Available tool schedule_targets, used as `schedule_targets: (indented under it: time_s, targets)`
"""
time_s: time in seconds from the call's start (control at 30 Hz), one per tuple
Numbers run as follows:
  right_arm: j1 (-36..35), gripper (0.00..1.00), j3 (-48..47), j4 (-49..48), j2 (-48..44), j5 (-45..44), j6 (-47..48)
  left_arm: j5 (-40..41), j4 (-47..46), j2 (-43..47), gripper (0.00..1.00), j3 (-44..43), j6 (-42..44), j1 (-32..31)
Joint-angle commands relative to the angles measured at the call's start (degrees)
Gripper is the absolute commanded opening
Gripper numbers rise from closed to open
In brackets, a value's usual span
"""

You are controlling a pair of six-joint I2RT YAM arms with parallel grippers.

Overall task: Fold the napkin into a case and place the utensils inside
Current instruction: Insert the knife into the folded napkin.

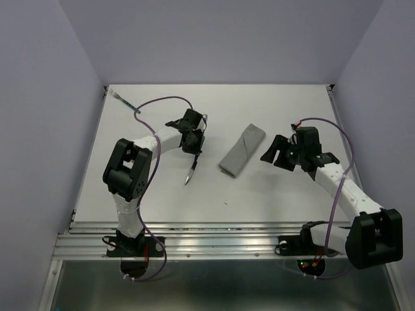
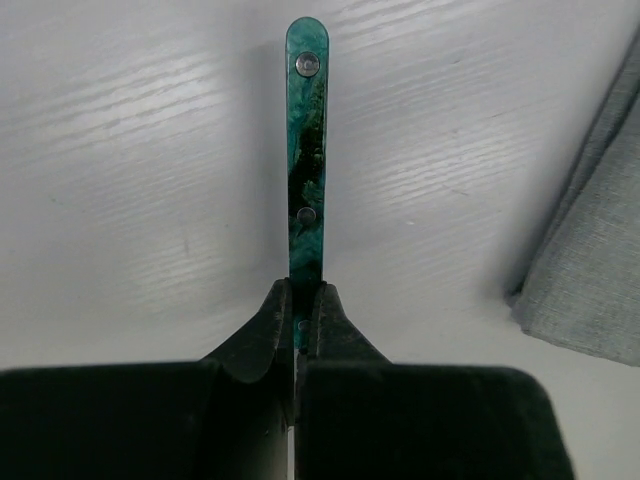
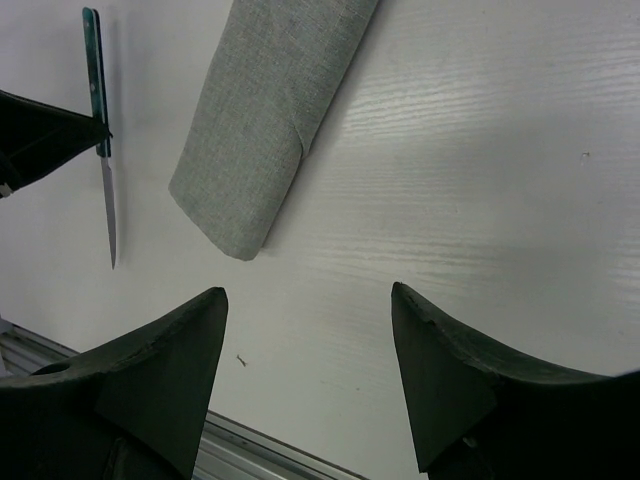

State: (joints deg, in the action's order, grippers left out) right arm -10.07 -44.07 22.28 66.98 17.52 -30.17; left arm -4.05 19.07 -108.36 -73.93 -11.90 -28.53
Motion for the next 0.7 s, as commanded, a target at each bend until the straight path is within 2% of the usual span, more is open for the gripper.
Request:
schedule_targets:
  time_s: [0.0, 0.2, 0.37, 0.67]
  targets:
    - [0.2, 0.72, -0.4, 1.4, -2.7, -1.4, 0.8, -5.0, -1.4, 2.7, 0.00, -4.9, 5.0, -1.6]
    - [0.2, 0.72, -0.7, 1.6, -3.2, -2.1, 1.0, -9.0, 3.2, 2.9, 0.00, -11.0, 9.8, -7.1]
    - [0.2, 0.72, -0.5, 1.6, -3.3, -2.6, 0.5, -8.1, 8.4, -0.7, 0.00, -17.3, 11.0, -9.9]
    - [0.2, 0.73, -0.5, 1.4, -3.3, -2.1, 1.0, -7.1, 12.7, -3.0, 0.00, -18.8, 11.6, -12.4]
